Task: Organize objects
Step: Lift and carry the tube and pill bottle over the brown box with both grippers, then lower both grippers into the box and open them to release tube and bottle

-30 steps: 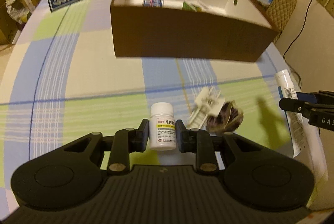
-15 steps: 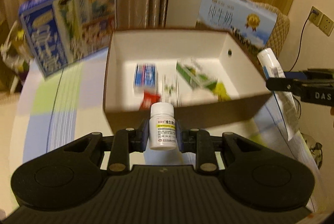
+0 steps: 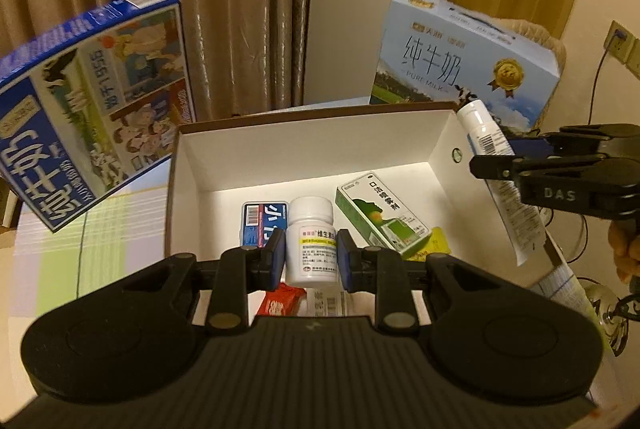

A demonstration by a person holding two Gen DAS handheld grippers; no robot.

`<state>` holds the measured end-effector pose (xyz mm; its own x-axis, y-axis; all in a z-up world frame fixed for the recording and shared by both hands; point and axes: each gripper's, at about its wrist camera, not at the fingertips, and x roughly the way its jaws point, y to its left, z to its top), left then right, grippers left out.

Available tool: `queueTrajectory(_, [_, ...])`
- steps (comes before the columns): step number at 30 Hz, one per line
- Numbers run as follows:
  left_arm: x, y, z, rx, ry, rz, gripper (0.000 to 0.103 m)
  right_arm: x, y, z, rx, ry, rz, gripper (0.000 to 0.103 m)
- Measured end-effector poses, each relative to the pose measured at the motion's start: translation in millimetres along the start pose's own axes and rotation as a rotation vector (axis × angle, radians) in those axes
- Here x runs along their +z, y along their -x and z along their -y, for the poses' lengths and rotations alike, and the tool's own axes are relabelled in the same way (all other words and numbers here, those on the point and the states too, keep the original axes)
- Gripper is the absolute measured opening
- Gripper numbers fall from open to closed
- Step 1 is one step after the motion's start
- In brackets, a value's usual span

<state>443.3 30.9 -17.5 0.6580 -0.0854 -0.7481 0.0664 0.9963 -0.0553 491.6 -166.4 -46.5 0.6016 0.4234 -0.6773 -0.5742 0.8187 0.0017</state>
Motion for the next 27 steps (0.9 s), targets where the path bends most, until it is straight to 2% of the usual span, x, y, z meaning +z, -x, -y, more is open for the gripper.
queueTrajectory(14, [9.4,-73.5,-8.3,-0.002,-0.016,-0.097,0.022,-3.8,-92.0,12.7,-0.059,0.117,-0.182,0.034])
queueTrajectory(18, [11.1,-86.6,-9.5,0.000,-0.019,-0.112,0.022,-1.9,-102.9,10.4,-0.056,0.158,-0.207,0.034])
queueTrajectory(27, [12.5,-104.6,-11.9,0.002,-0.017,-0.131,0.022,1.4,-112.7,14.9,-0.035,0.126,-0.219,0.034])
